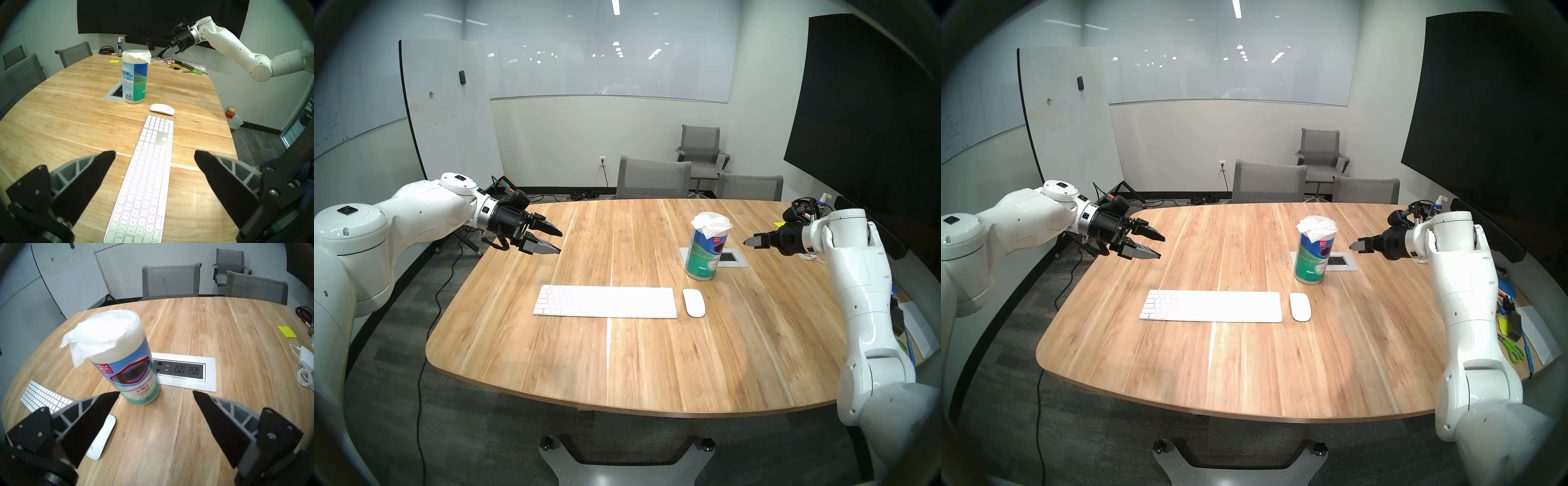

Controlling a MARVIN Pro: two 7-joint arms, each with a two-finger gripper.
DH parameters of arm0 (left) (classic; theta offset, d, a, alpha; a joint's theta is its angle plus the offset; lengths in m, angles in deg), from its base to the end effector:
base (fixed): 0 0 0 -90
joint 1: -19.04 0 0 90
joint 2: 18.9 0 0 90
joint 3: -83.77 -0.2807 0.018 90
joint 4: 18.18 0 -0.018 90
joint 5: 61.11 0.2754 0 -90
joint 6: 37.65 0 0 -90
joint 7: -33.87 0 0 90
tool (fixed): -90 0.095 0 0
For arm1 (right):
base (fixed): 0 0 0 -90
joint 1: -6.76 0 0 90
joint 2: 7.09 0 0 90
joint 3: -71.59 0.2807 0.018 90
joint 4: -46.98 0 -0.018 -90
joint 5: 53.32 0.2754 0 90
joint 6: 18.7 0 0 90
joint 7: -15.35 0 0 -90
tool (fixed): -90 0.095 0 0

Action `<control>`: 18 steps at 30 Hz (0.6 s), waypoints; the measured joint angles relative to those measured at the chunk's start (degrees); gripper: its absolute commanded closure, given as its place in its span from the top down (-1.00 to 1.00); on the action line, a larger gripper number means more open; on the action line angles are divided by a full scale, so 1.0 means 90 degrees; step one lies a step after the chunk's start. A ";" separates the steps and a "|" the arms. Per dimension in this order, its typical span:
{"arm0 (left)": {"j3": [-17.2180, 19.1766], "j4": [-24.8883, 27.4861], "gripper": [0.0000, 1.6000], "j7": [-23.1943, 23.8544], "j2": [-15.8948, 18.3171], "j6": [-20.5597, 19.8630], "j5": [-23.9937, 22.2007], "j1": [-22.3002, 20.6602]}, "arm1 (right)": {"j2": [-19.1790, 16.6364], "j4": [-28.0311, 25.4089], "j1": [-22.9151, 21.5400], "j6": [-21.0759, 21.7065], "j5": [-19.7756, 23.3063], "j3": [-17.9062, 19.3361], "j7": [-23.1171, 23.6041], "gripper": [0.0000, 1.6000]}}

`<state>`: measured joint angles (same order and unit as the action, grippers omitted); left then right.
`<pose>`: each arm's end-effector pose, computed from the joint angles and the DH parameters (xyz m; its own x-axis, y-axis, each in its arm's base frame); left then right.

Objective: Wipe the keyboards and mice with a disinfecting wipe, then set the wipe down

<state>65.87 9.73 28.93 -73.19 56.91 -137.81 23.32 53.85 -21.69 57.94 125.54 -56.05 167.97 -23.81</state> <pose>0.5116 0.1279 -0.1251 0.1865 -0.4736 0.8608 -0.9757 -0.1916 0.1060 0.4878 -0.1884 -0.1471 0.5915 0.0509 0.8047 0.2900 -0.9447 -0.1534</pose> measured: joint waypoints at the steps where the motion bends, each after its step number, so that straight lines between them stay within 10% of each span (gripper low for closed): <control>1: 0.0000 0.0000 1.00 0.0000 0.0000 0.0000 0.0000 0.0000 | 0.0021 -0.0003 -0.0037 0.0027 0.0015 -0.0012 -0.0030 1.00; 18: 0.0001 -0.0001 1.00 0.0000 0.0000 0.0001 0.0000 0.0000 | 0.0241 0.0390 -0.0738 0.0099 0.0221 -0.0031 -0.0173 1.00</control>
<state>65.88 9.72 28.93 -73.19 56.92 -137.81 23.32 56.02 -18.18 51.30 126.43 -54.06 167.69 -25.36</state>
